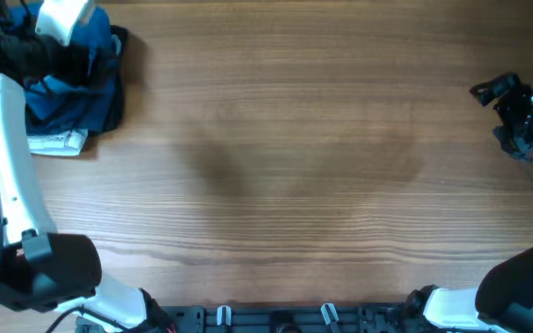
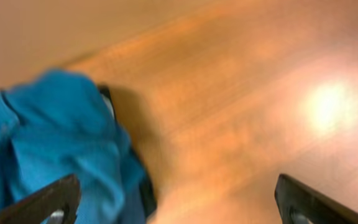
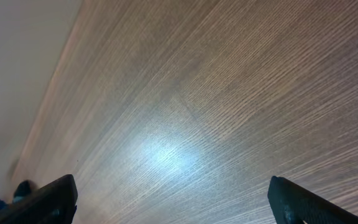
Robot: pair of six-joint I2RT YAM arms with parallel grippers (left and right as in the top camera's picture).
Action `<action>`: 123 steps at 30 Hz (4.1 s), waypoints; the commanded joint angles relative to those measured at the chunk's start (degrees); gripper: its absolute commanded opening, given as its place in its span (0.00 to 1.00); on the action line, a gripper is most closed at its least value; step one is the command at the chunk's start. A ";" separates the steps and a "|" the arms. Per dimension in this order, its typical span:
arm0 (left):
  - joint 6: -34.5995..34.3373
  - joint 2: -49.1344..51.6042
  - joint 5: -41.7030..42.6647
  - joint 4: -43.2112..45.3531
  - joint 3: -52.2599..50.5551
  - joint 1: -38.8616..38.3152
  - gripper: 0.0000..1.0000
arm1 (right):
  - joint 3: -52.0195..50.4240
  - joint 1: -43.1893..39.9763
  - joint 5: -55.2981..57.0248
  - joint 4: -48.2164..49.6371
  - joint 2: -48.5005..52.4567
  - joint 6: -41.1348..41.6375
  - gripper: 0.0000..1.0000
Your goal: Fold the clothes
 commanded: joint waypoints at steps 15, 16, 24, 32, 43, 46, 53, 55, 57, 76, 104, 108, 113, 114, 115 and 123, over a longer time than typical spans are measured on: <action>-41.97 20.20 -29.90 35.34 0.57 1.16 0.95 | 0.48 3.45 -1.11 -0.31 0.04 -1.11 1.00; -41.97 22.95 -31.23 34.88 0.57 1.44 0.95 | 0.48 3.74 -1.11 -0.28 0.04 -1.14 0.99; -45.00 36.61 -32.30 27.10 0.57 9.94 1.00 | 0.48 3.74 -1.07 -0.46 0.04 -3.82 1.00; -44.94 30.77 -29.00 26.45 0.59 11.50 1.00 | 0.68 3.74 4.68 -1.44 -0.09 -8.44 0.98; -46.49 6.97 -28.98 15.23 0.59 5.07 1.00 | 14.62 3.74 13.29 -5.03 -0.55 -28.15 0.99; -46.69 3.06 -26.71 11.74 0.59 1.40 1.00 | 17.18 3.76 13.68 -6.38 -0.76 -32.26 1.00; -46.64 2.45 -20.65 8.39 0.57 -12.07 1.00 | 17.20 13.73 10.91 -4.33 -5.75 -46.18 1.00; -46.64 2.45 -20.63 8.63 0.57 -14.64 1.00 | 17.20 17.66 14.14 -4.22 -6.08 -46.53 1.00; -46.64 2.45 -20.63 8.41 0.57 -17.16 1.00 | 17.16 20.85 14.14 -4.37 -6.05 -46.42 1.00; -46.64 2.45 -20.63 8.37 0.57 -19.93 1.00 | 16.98 24.24 21.38 -5.20 -6.01 -12.48 1.00; -46.64 2.45 -20.63 8.37 0.57 -19.93 1.00 | -55.45 24.28 13.40 46.31 -72.70 -24.70 1.00; -46.64 2.45 -20.63 8.37 0.57 -19.96 1.00 | -66.93 26.05 14.12 53.02 -79.36 -24.87 1.00; -46.64 2.45 -20.63 8.37 0.57 -19.93 1.00 | -73.99 27.91 15.80 53.99 -84.78 -25.59 1.00; -46.64 2.45 -20.63 8.37 0.57 -19.93 1.00 | -74.66 27.91 15.78 53.99 -85.44 -26.38 1.00; -46.64 2.45 -20.63 8.37 0.57 -19.93 1.00 | -75.38 27.91 15.80 53.94 -86.31 -26.38 1.00; -46.64 2.45 -20.63 8.37 0.57 -19.93 1.00 | -77.99 27.91 15.85 50.95 -90.75 -26.45 1.00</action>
